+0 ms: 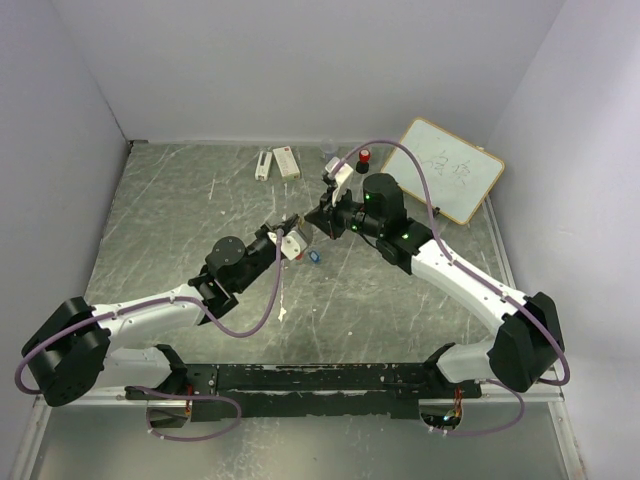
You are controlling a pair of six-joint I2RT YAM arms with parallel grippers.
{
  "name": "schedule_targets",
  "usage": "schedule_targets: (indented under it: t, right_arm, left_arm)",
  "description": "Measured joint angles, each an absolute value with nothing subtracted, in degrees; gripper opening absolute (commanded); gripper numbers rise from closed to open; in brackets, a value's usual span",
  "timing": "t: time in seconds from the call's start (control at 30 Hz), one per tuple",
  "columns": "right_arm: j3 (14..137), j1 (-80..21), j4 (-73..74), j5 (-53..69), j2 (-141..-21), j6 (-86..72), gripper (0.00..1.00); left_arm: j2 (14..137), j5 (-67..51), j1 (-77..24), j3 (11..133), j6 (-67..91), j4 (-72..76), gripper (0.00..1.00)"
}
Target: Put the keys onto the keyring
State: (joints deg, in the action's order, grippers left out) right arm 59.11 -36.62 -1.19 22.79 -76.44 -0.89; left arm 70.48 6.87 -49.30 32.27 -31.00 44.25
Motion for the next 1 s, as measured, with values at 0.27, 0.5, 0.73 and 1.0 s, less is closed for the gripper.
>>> schedule_targets:
  t: [0.27,0.5,0.73,1.0]
  right_arm:
    - [59.2,-36.6,-0.6,21.1,-76.3,-0.6,0.31]
    - [56.6,-36.7,-2.3,18.6,-72.9,-0.8,0.39]
    - [47.3,-33.3,-11.3,17.9,-67.0,-3.4,0.39]
    - [34.3,-29.3,-30.3,23.4,-67.1,-8.5,0.39]
  left_arm:
    - [70.3,7.2,-49.3,33.3,-31.9,43.5,0.07]
    - [70.3,7.3,-49.3,33.4,-32.2,43.4,0.07]
    - [70.3,7.3,-49.3,33.4,-32.2,43.3,0.07]
    - [69.0,6.1,-49.3,33.4,-31.8,42.6,0.07]
